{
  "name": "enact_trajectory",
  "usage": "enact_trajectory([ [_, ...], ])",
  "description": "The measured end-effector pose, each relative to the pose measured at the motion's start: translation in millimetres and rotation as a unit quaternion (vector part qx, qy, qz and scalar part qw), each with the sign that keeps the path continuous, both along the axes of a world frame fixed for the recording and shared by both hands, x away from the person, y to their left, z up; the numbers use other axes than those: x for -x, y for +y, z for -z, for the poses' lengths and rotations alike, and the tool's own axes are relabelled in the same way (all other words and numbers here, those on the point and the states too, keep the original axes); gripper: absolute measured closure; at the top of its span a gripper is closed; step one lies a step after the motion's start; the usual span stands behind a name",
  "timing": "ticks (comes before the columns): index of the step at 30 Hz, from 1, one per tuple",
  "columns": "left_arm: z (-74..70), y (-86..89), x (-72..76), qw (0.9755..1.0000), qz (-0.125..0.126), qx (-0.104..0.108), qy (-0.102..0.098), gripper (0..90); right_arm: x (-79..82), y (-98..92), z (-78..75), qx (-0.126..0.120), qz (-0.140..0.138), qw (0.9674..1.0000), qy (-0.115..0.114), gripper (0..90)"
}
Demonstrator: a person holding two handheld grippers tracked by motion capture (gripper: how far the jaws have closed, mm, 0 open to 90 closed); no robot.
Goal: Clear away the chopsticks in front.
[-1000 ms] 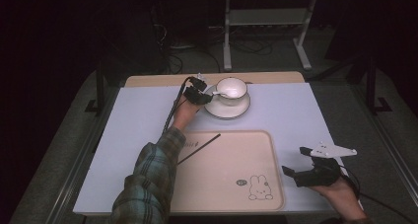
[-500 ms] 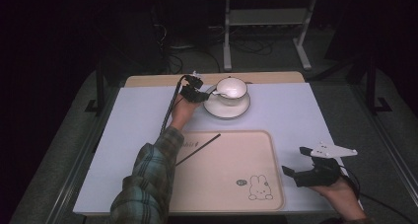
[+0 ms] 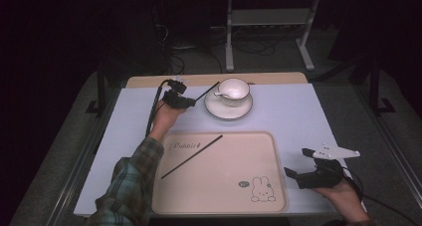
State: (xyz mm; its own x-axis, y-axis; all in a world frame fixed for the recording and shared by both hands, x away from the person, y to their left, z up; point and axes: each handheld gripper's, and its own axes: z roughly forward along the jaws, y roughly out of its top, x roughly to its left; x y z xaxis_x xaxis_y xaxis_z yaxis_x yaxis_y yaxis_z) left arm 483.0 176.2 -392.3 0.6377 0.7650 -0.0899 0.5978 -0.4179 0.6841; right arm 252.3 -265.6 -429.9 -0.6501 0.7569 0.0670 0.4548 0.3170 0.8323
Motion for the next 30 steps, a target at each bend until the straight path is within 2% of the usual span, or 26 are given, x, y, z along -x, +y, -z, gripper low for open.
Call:
enact_trajectory([
  [8,-4.0,28.2,40.1,0.9999,0.003,0.011,0.003,85.5,-0.1,1.2,0.3,0.004,0.001,1.0000,0.001,4.5],
  [14,-0.2,40.1,71.1,0.9996,0.005,0.027,0.005,85.5,0.1,1.5,0.5,0.006,0.002,1.0000,0.001,4.5],
  [20,7.3,41.7,103.1,0.9992,0.025,0.030,0.011,85.5,-0.2,1.8,0.5,0.007,0.002,1.0000,0.001,4.6],
  [24,10.1,41.7,122.8,0.9985,0.035,0.041,0.013,85.5,0.3,1.8,0.3,0.009,0.003,1.0000,0.000,4.6],
  [30,18.8,34.0,151.2,0.9973,0.061,0.037,0.017,85.5,0.0,2.0,0.2,0.009,0.003,1.0000,0.000,4.6],
])
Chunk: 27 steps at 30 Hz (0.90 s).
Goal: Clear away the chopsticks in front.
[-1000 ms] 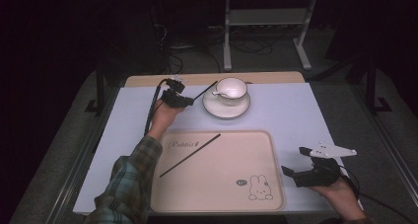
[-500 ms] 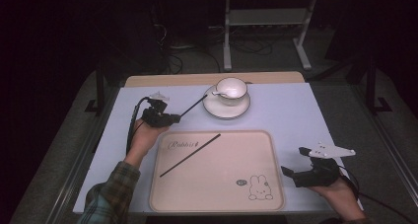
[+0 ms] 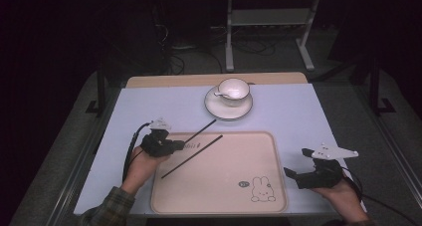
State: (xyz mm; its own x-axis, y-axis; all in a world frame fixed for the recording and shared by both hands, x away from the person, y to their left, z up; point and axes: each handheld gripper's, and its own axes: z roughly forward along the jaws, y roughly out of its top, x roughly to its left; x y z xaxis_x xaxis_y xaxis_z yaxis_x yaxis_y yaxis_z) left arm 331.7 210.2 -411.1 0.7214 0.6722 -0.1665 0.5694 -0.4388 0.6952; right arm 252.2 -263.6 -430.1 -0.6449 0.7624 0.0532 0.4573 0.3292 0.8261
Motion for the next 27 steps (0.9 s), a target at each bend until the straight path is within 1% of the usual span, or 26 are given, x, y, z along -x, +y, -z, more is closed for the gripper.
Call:
enact_trajectory([
  [3,3.6,-5.0,10.9,0.9999,0.012,-0.002,0.002,85.5,0.3,0.6,-0.3,0.001,-0.002,1.0000,-0.001,4.6],
  [6,9.1,-10.6,18.2,0.9997,0.023,-0.004,0.010,85.5,0.3,1.0,-0.4,0.002,-0.002,1.0000,0.000,4.6],
  [10,17.1,-20.2,23.1,0.9988,0.041,-0.020,0.019,85.5,0.1,1.4,-0.5,0.003,-0.003,1.0000,-0.001,4.6],
  [13,21.6,-24.3,22.9,0.9984,0.042,-0.029,0.023,85.4,0.1,1.4,-0.5,0.003,-0.003,1.0000,-0.001,4.6],
  [18,27.1,-24.6,23.1,0.9979,0.040,-0.043,0.026,85.3,0.1,1.4,-0.4,0.003,-0.004,1.0000,-0.001,4.7],
  [19,27.3,-24.5,22.9,0.9981,0.039,-0.041,0.026,85.1,0.1,1.4,-0.4,0.003,-0.004,1.0000,-0.001,4.7],
  [23,27.2,-24.9,23.5,0.9979,0.041,-0.044,0.024,84.7,0.3,1.5,-0.5,0.003,-0.005,1.0000,-0.002,4.7],
  [27,26.6,-25.6,24.1,0.9979,0.042,-0.045,0.021,80.4,0.4,1.8,-0.6,0.003,-0.005,1.0000,-0.001,4.6],
])
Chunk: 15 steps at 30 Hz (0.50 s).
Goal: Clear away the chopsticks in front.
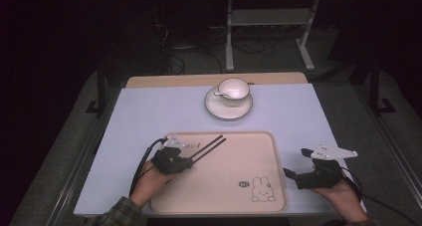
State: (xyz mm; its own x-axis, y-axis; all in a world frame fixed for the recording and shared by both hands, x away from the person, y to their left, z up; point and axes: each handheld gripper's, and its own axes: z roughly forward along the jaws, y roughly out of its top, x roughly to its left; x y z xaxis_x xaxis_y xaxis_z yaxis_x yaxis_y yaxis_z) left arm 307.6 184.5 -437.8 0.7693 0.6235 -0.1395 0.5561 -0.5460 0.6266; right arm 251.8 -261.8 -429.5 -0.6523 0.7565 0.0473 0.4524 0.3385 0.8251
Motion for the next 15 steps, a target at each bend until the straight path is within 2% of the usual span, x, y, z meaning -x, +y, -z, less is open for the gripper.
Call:
enact_trajectory([
  [4,-5.7,-3.2,-4.4,0.9999,-0.004,0.012,-0.010,73.6,-0.1,0.2,-0.1,0.000,0.001,1.0000,0.000,4.6],
  [7,-13.7,-14.0,-17.9,0.9995,0.008,0.030,-0.006,72.1,-0.5,0.2,0.0,0.000,0.001,1.0000,0.000,4.7],
  [9,-17.1,-24.8,-28.5,0.9992,0.019,0.033,-0.011,75.7,-0.6,0.7,-0.1,0.001,0.000,1.0000,0.000,4.7],
  [13,-18.3,-49.2,-51.8,0.9985,0.034,0.043,-0.007,89.1,0.2,2.3,-0.9,0.002,-0.002,1.0000,-0.001,4.7],
  [15,-16.4,-62.6,-62.3,0.9982,0.044,0.042,-0.005,89.4,0.1,2.2,-0.8,0.002,-0.002,1.0000,-0.001,4.7],
])
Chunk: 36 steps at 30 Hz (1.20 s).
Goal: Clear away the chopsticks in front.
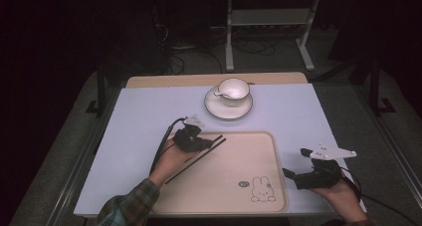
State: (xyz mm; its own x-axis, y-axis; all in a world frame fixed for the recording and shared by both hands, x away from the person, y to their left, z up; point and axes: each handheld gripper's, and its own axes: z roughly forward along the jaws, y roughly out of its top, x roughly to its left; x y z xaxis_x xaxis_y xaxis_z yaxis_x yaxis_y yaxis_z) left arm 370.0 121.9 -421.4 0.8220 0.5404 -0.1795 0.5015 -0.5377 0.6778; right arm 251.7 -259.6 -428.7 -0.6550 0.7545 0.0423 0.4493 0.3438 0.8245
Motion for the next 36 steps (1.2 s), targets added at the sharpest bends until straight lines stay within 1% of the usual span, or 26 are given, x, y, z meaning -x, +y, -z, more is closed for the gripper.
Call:
enact_trajectory([
  [2,2.7,-12.3,-8.4,0.9999,0.011,-0.001,0.000,89.4,-0.2,-0.4,0.2,0.000,0.001,1.0000,0.001,4.7],
  [6,9.1,-31.4,-19.2,0.9998,0.020,-0.001,0.005,89.4,-0.5,-2.0,1.0,-0.002,0.002,1.0000,0.003,4.7],
  [7,11.2,-34.8,-21.5,0.9997,0.023,-0.005,0.004,89.4,-0.6,-2.4,1.1,-0.002,0.002,1.0000,0.003,4.7],
  [9,15.9,-39.7,-25.7,0.9997,0.024,-0.007,0.008,89.4,-0.9,-3.0,1.5,-0.003,0.002,1.0000,0.002,4.7],
  [12,22.8,-42.1,-30.1,0.9997,0.021,-0.011,0.009,89.3,-1.2,-2.9,1.8,-0.001,0.001,1.0000,0.002,4.7],
  [13,23.5,-41.1,-31.2,0.9997,0.020,-0.005,0.012,89.4,-1.0,-2.8,1.8,-0.002,0.001,1.0000,0.002,4.8],
  [17,22.2,-34.6,-33.7,0.9998,0.012,-0.013,0.010,89.4,-1.1,-2.8,1.8,-0.001,0.001,1.0000,0.002,4.9],
  [21,22.8,-22.1,-35.0,0.9998,0.000,-0.006,0.018,89.5,-0.8,-2.4,1.7,-0.001,0.002,1.0000,0.002,4.9],
  [32,20.2,12.3,-27.8,0.9992,-0.026,-0.017,0.024,89.5,-0.9,-2.6,1.6,-0.001,0.001,1.0000,0.002,5.0],
  [36,19.2,21.8,-23.0,0.9990,-0.030,-0.023,0.024,89.5,-0.8,-2.4,1.5,-0.001,0.001,1.0000,0.002,5.0],
])
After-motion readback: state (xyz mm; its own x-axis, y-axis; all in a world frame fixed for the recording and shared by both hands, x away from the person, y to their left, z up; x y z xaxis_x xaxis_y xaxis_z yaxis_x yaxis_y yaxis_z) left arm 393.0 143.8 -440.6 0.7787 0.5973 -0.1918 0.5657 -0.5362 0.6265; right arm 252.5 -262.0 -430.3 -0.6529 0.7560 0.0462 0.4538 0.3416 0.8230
